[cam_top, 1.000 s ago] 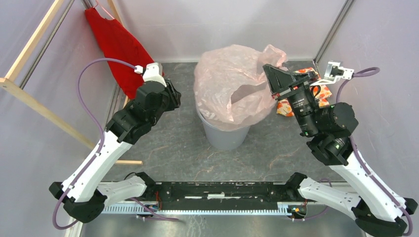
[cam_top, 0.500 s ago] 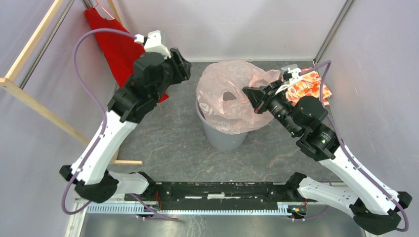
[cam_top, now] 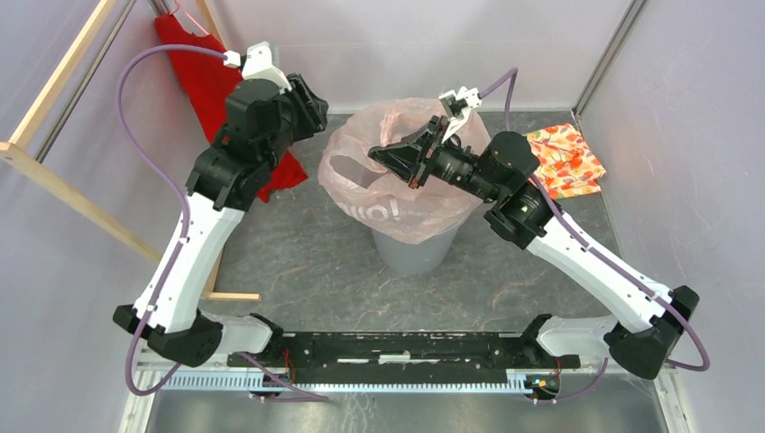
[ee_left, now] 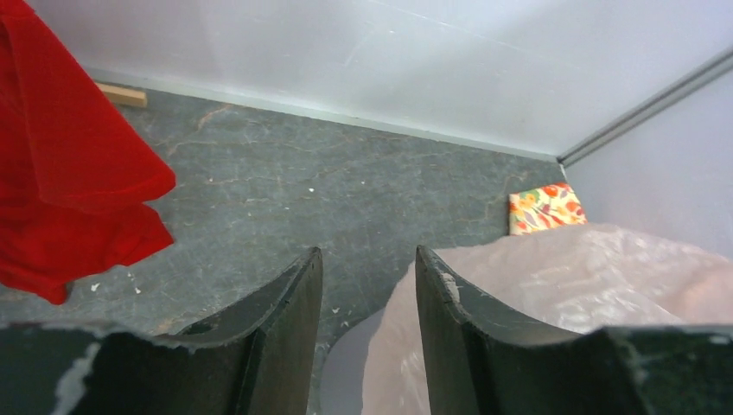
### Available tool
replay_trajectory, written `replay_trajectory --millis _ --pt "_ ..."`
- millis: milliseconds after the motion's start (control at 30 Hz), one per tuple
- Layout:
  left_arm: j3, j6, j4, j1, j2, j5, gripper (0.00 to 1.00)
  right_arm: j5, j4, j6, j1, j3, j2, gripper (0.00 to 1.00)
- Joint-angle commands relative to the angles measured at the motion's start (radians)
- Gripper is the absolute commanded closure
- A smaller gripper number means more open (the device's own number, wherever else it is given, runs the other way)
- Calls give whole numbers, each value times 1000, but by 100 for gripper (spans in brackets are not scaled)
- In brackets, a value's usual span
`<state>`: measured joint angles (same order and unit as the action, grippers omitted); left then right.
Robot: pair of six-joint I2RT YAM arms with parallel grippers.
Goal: Put the trash bags into the trash bin
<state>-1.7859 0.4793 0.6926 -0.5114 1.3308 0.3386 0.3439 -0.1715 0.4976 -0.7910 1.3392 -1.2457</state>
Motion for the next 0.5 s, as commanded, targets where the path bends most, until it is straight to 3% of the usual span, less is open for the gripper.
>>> replay_trajectory --millis 0,167,467 --pt "43 -39 -28 -3 -41 -102 50 22 -66 8 -1 -38 74 100" --pt "88 -6 -42 -5 -27 -246 53 -76 10 -43 -1 -95 149 100" --pt "154 55 -88 -111 -12 -309 60 -190 107 -69 -1 -128 223 100"
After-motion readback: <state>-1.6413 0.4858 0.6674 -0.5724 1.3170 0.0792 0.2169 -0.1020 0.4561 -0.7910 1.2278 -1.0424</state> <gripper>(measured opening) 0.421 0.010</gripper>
